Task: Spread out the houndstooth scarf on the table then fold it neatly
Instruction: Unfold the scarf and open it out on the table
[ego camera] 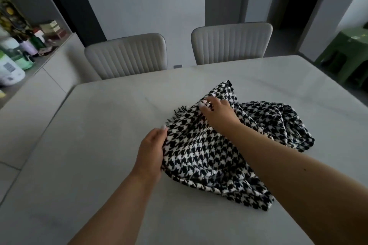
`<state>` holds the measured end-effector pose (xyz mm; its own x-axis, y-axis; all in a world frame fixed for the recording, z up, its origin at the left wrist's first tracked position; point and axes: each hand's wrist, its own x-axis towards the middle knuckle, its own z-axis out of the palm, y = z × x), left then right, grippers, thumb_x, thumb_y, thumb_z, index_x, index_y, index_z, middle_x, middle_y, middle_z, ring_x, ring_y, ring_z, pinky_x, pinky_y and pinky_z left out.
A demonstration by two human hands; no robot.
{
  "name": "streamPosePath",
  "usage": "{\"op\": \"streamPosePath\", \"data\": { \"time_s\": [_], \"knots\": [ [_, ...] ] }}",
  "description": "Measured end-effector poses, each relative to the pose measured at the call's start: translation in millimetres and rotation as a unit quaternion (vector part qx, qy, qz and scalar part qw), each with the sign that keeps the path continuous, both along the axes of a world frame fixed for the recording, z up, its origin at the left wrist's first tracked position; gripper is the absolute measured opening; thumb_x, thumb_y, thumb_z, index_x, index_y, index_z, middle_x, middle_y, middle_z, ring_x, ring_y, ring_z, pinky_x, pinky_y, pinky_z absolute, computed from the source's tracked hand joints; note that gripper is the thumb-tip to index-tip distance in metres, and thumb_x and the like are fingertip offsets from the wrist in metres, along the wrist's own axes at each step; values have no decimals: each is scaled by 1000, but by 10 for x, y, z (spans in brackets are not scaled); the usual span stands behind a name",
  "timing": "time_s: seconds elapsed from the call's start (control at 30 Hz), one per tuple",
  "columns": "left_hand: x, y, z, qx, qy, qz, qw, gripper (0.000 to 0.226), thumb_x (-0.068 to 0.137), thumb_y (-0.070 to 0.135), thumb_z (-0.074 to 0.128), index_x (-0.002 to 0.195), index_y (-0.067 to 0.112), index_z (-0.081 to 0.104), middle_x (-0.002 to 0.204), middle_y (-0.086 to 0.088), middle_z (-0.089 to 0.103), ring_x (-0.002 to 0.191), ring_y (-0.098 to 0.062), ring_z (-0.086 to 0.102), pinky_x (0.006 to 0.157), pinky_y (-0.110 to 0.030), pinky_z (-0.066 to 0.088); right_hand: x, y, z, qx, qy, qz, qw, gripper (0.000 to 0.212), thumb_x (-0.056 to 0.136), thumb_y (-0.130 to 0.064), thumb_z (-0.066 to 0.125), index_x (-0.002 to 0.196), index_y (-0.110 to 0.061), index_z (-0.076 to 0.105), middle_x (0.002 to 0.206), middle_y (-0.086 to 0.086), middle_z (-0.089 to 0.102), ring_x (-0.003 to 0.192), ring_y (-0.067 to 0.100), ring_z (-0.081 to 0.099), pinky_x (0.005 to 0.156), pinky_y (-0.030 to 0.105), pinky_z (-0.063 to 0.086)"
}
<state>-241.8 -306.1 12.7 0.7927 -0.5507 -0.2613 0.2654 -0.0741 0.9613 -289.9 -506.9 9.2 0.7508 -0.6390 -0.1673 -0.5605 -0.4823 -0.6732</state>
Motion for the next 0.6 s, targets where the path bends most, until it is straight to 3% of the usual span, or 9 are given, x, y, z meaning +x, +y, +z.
{"op": "streamPosePath", "data": {
  "time_s": [0.07,0.13,0.17,0.23,0.3,0.37,0.47,0.53,0.6],
  "knots": [
    [-40,226,-1,30,-25,-37,999,50,86,49,62,88,-1,57,97,-20,70,95,-34,68,86,-59,52,130,85,21,-26,31,41,998,50,97,-42,37,145,-37,24,149,8,26,115,28,46,83,41,49],
    [-79,367,-70,67,-19,-75,995,53,77,52,70,79,1,53,90,-25,64,89,-37,65,87,-66,45,226,219,-26,20,59,85,994,50,100,-25,38,149,-23,24,152,10,29,128,35,41,99,45,45],
    [-98,409,-102,70,-12,-83,994,51,79,48,70,80,0,54,91,-27,64,91,-39,65,88,-65,44,258,283,-85,68,76,79,992,48,101,-30,38,146,-14,31,147,15,38,127,36,44,102,45,44],
    [-117,444,-134,58,7,-64,996,39,88,37,64,87,-2,60,99,-26,69,99,-40,67,93,-61,48,246,414,-149,161,91,33,982,60,98,-50,35,128,-2,51,127,21,56,115,38,55,99,44,46],
    [-71,432,-164,33,36,-30,998,30,94,31,57,95,2,65,103,-18,72,100,-32,68,92,-51,52,214,451,-199,184,70,19,980,65,95,-56,35,117,0,59,119,23,62,110,38,59,98,46,47],
    [1,362,-152,2,60,8,998,26,96,28,52,99,5,65,102,-12,73,97,-25,70,84,-41,55,131,474,-139,190,30,56,980,59,95,-55,35,122,-6,56,117,21,62,106,36,61,93,46,51],
    [90,152,-82,-34,88,19,995,26,99,25,47,104,5,63,101,-13,73,93,-24,70,77,-35,56,-82,563,40,287,-31,161,944,55,89,-57,46,132,-22,46,116,9,61,104,23,61,85,37,54],
    [114,-48,12,-66,130,-16,989,38,103,32,36,108,5,62,96,-12,73,85,-20,71,71,-30,56,-204,615,115,284,-84,176,939,53,81,-48,64,124,-20,54,111,5,66,100,18,64,85,31,53],
    [125,-242,129,-80,163,-50,982,52,103,44,26,104,8,63,91,-10,73,80,-18,70,71,-30,56,-286,498,122,301,-158,73,938,33,80,-29,72,108,-13,65,100,11,72,92,24,69,85,36,56]
  ]
}}
